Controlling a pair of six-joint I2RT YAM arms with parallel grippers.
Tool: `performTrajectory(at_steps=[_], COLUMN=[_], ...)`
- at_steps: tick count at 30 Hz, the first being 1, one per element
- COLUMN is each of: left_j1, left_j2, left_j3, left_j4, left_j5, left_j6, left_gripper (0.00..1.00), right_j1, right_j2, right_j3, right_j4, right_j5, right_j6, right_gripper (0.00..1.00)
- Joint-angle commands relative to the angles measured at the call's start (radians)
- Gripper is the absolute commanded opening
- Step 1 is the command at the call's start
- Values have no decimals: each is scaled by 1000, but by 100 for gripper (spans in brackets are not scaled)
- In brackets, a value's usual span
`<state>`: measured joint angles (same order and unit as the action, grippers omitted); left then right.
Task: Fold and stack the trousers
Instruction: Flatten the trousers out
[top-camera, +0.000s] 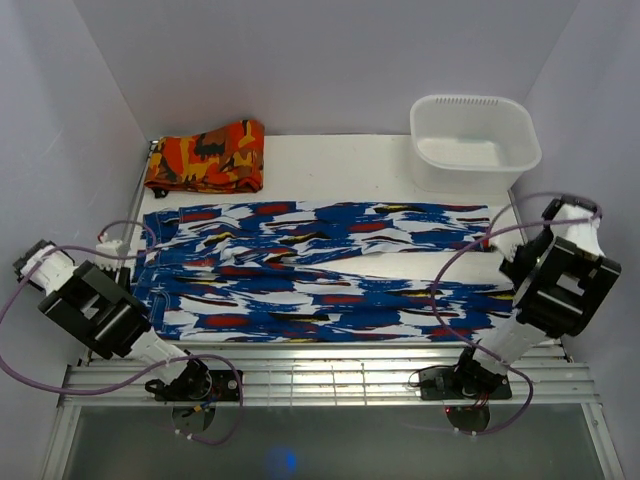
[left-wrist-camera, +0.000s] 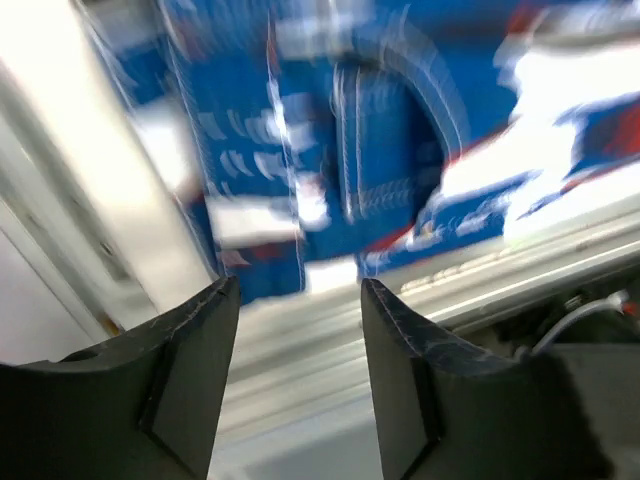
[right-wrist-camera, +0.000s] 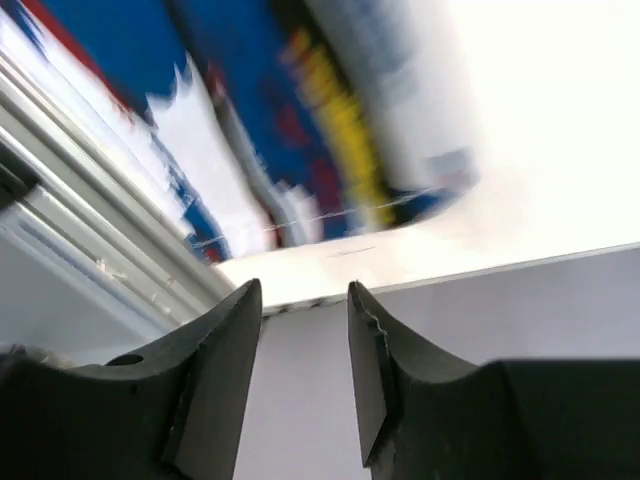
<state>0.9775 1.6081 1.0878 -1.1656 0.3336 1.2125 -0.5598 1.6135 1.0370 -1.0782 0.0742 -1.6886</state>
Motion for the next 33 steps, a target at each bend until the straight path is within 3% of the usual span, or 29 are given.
performTrajectory(at_steps=[1, 3, 4, 6, 8, 10, 16, 22, 28, 33], left_j1=[-142, -273, -345, -373, -375, -375, -370, -359, -362, -362], left_j2=[6, 32, 95, 194, 275, 347, 404, 420, 369, 238], left_j3=[248, 218, 233, 280, 296, 264, 221, 218, 261, 271], left_j4=[-27, 132, 273, 317, 339, 363, 371, 368, 278, 253], left_j5=[334, 291, 276, 240, 181, 109, 4, -48, 53, 165], left_j6=[-153, -351, -522, -669, -718, -713, -668, -633, -544, -476], left_gripper=[66, 66, 66, 63, 61, 60, 57, 55, 62, 68], right_j1=[211, 344, 456, 533, 546, 535, 460, 348, 319, 294], right_j2=[178, 224, 285, 370, 460, 462, 439, 424, 375, 345], right_j3=[547, 558, 549, 551, 540, 432, 298, 290, 265, 270], right_j4=[-87, 161, 269, 369, 372, 421, 445, 449, 440, 445], right_j5=[-468, -453, -392, -312, -256, -159, -79, -8, 32, 29], right_j6=[427, 621, 697, 763, 776, 736, 652, 577, 508, 501], right_gripper=[46, 43, 41, 36, 33, 31, 30, 30, 30, 30])
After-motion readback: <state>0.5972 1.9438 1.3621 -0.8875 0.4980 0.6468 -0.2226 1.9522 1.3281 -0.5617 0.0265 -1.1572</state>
